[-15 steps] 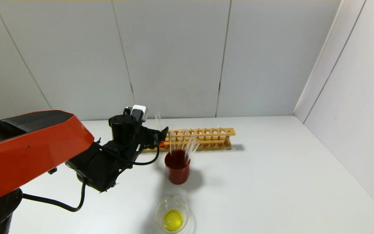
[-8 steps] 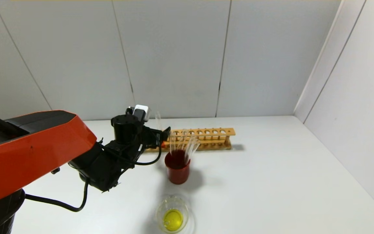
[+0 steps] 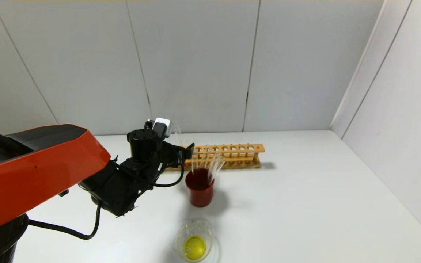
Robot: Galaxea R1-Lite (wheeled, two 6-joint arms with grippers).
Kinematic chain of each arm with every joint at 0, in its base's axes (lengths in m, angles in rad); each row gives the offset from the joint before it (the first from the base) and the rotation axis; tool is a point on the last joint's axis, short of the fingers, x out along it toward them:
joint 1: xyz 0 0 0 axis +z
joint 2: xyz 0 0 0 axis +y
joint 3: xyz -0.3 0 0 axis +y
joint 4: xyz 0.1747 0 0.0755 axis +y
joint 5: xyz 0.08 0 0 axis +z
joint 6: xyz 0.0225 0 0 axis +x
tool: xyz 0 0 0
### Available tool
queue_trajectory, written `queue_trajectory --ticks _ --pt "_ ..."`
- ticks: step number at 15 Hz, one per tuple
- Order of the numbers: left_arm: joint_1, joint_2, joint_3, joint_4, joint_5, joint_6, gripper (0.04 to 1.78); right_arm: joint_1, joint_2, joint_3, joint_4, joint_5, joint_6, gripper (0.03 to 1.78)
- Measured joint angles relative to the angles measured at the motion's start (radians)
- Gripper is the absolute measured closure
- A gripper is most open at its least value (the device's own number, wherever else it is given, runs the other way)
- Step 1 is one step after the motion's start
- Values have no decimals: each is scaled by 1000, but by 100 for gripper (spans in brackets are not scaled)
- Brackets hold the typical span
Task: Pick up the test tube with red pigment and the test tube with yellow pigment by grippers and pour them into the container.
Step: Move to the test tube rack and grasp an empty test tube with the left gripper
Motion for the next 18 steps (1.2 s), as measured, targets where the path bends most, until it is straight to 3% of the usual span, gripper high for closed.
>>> queue_trajectory --ticks 13,15,18 --pt "23 25 -33 2 7 -1 11 0 0 0 0 0 0 11" --pt "23 29 -35 2 8 0 24 0 0 0 0 0 0 11" --pt "24 30 -37 1 1 -1 64 0 0 0 0 0 0 11"
